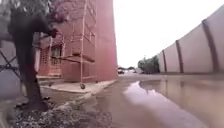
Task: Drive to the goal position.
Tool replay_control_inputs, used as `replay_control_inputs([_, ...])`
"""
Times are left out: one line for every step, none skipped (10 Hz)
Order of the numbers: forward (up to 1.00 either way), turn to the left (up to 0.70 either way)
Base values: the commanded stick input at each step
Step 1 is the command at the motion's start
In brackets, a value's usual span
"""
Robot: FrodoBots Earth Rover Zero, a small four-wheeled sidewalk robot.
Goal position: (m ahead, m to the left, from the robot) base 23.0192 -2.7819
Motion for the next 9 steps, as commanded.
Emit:
replay_control_inputs([0.85,-0.03])
replay_control_inputs([0.85,0.0])
replay_control_inputs([0.85,0.0])
replay_control_inputs([0.85,0.0])
replay_control_inputs([0.85,0.0])
replay_control_inputs([0.85,0.0])
replay_control_inputs([0.85,0.0])
replay_control_inputs([0.85,0.0])
replay_control_inputs([0.85,0.0])
